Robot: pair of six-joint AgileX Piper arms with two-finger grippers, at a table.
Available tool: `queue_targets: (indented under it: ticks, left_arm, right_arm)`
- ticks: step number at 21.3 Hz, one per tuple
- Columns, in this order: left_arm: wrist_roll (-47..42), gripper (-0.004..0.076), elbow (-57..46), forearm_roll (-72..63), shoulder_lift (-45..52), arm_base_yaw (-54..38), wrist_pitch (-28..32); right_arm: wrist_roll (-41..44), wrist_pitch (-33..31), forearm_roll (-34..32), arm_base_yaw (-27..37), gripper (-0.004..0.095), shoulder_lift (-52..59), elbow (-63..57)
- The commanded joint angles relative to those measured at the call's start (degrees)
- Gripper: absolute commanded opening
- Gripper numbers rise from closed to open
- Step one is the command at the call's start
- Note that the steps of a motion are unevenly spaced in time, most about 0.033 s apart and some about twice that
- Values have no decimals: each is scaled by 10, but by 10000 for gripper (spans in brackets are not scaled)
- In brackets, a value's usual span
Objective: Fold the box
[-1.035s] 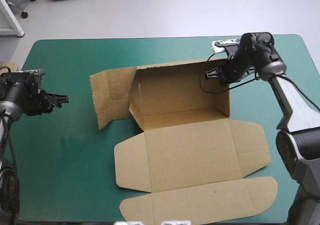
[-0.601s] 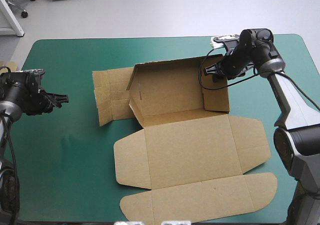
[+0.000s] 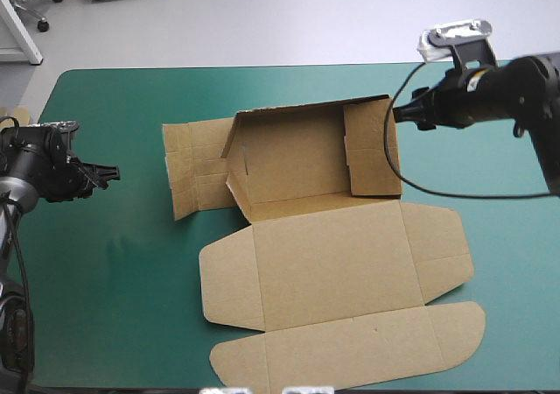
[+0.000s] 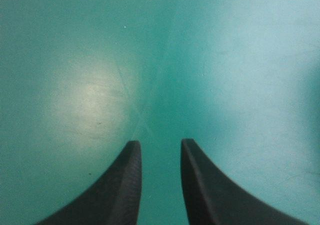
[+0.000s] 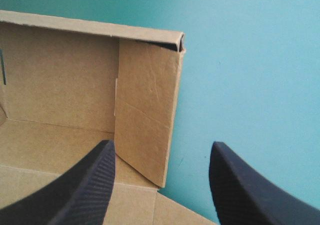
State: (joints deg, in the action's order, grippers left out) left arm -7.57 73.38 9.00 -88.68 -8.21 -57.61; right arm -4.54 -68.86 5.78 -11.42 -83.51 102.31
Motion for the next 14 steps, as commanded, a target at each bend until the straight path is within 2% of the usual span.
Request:
queue_targets:
  ticks: [1, 3, 5, 7, 9, 14]
  left_arm:
    - [0, 197, 15, -8, 21, 1, 13]
    - [11, 197, 15, -12, 21, 1, 13]
    - [12, 197, 15, -12, 21, 1, 13]
    - [12, 197, 15, -12, 21, 1, 15]
    - [13, 197, 15, -19, 21, 1, 20]
    - [15, 197, 15, -20, 21, 1, 20]
  right_arm:
    - [-2, 178, -1, 1, 508, 125, -177]
    - [-2, 325, 3, 1, 508, 189, -331]
    - [-5, 429, 6, 1, 509, 222, -439]
    - [-31, 454, 43, 1, 510, 212, -486]
    - [-95, 456, 103, 0, 509, 167, -486]
    - [-103, 504, 105, -29, 508, 110, -464]
